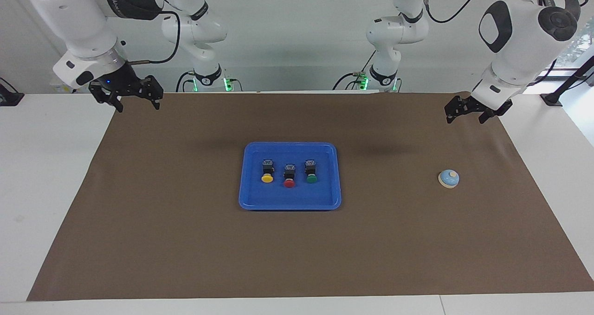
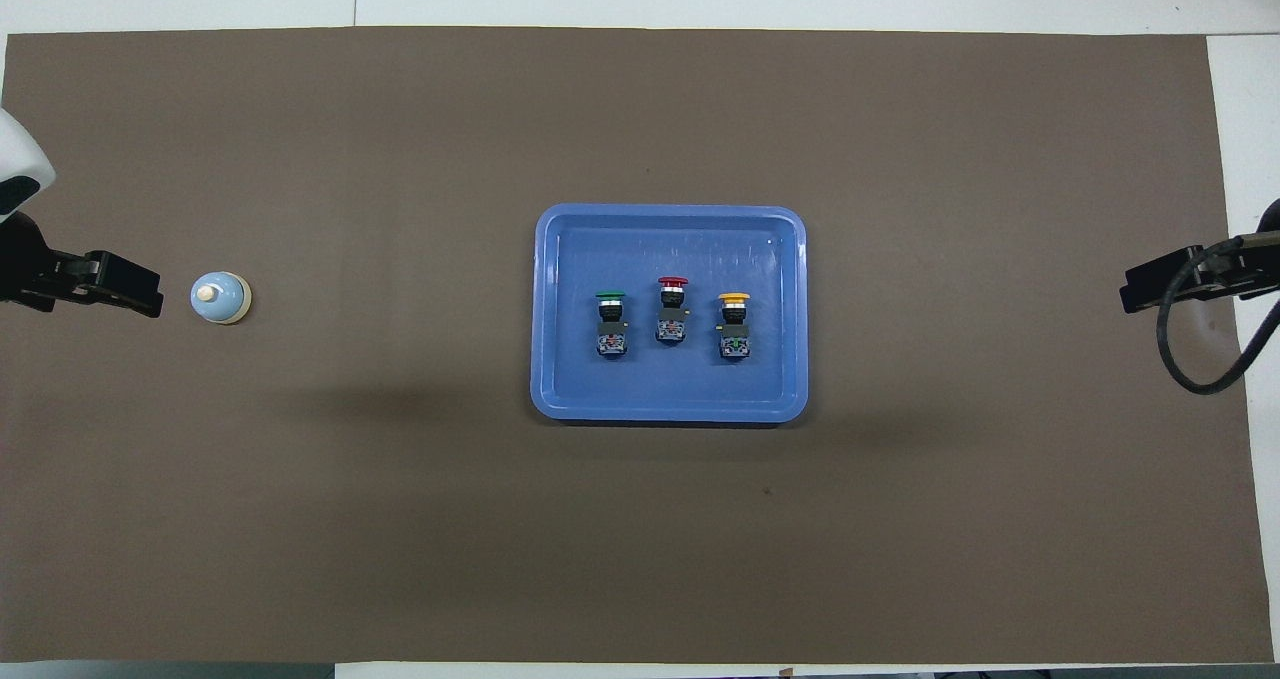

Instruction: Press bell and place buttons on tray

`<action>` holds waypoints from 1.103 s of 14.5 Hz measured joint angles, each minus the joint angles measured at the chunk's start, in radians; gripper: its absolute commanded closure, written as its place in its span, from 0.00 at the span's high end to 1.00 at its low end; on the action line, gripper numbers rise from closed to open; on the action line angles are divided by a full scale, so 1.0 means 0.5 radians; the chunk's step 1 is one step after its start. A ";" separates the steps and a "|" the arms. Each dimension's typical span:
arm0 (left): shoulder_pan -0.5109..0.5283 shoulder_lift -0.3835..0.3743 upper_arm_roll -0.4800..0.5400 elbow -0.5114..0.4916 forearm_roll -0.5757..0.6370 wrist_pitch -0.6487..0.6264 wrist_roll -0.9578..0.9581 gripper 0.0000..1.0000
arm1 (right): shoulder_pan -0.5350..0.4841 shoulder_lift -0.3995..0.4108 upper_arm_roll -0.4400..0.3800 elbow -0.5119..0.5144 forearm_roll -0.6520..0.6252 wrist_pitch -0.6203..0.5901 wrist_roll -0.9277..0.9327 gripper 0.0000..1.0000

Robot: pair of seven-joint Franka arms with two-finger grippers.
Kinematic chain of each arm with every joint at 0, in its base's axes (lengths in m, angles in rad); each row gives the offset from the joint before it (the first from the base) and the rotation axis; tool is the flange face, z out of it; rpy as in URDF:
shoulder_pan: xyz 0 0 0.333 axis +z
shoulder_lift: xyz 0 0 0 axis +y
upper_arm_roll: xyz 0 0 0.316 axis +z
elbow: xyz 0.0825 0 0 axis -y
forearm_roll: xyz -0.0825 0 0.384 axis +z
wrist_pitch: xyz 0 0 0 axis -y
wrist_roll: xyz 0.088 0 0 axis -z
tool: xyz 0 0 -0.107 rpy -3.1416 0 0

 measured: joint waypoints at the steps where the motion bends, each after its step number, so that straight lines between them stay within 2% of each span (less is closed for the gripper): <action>1: 0.000 0.000 0.000 0.007 -0.007 0.000 0.000 1.00 | 0.000 0.000 0.000 0.000 0.000 0.000 0.000 1.00; 16: -0.021 0.002 -0.004 0.098 -0.010 0.000 0.000 1.00 | 0.000 0.000 0.000 0.000 0.000 0.000 0.000 1.00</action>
